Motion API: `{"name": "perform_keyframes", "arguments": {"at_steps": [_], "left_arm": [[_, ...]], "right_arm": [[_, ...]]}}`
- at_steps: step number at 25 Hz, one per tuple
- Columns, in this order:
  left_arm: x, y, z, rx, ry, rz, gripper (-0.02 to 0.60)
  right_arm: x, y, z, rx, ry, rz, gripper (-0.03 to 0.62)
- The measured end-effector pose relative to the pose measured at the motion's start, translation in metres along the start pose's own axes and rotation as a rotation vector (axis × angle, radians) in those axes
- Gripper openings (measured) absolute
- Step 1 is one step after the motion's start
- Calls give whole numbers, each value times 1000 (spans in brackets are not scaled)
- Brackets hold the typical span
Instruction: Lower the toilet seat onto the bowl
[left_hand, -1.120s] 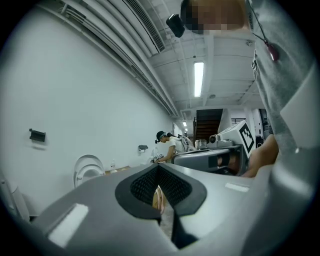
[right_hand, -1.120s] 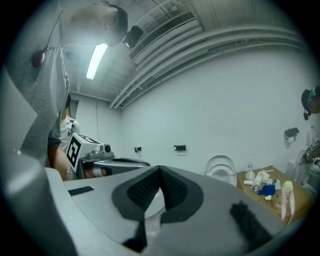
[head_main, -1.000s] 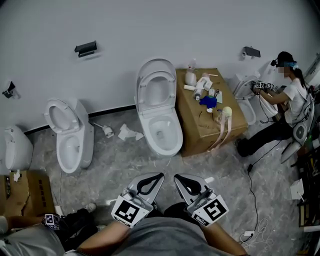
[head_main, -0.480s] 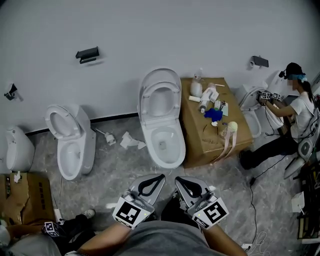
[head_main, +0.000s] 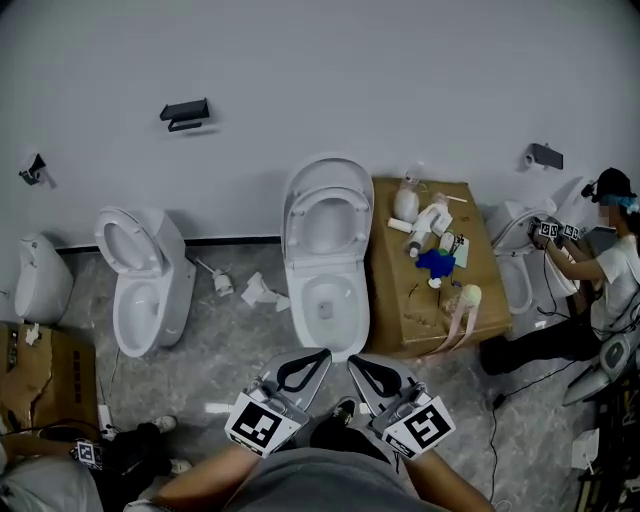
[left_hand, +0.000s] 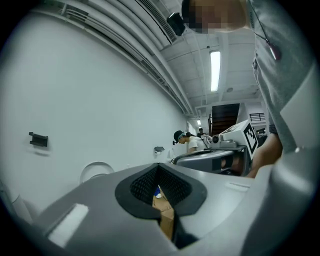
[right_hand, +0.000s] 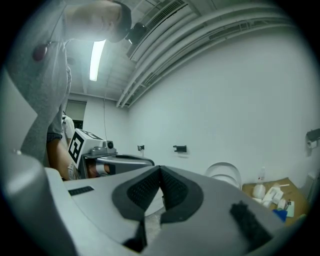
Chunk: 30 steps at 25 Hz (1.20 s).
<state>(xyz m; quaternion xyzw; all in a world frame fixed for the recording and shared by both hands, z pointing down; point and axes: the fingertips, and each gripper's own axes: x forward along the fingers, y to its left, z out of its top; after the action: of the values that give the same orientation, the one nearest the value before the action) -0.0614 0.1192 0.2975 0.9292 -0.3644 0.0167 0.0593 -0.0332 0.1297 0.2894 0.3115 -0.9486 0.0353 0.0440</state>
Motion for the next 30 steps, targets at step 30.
{"name": "perform_keyframes", "arguments": {"at_steps": [30], "left_arm": [[127, 86, -12, 23, 20, 120, 8]], "right_arm": [[55, -156, -13, -2, 23, 74, 5]]}}
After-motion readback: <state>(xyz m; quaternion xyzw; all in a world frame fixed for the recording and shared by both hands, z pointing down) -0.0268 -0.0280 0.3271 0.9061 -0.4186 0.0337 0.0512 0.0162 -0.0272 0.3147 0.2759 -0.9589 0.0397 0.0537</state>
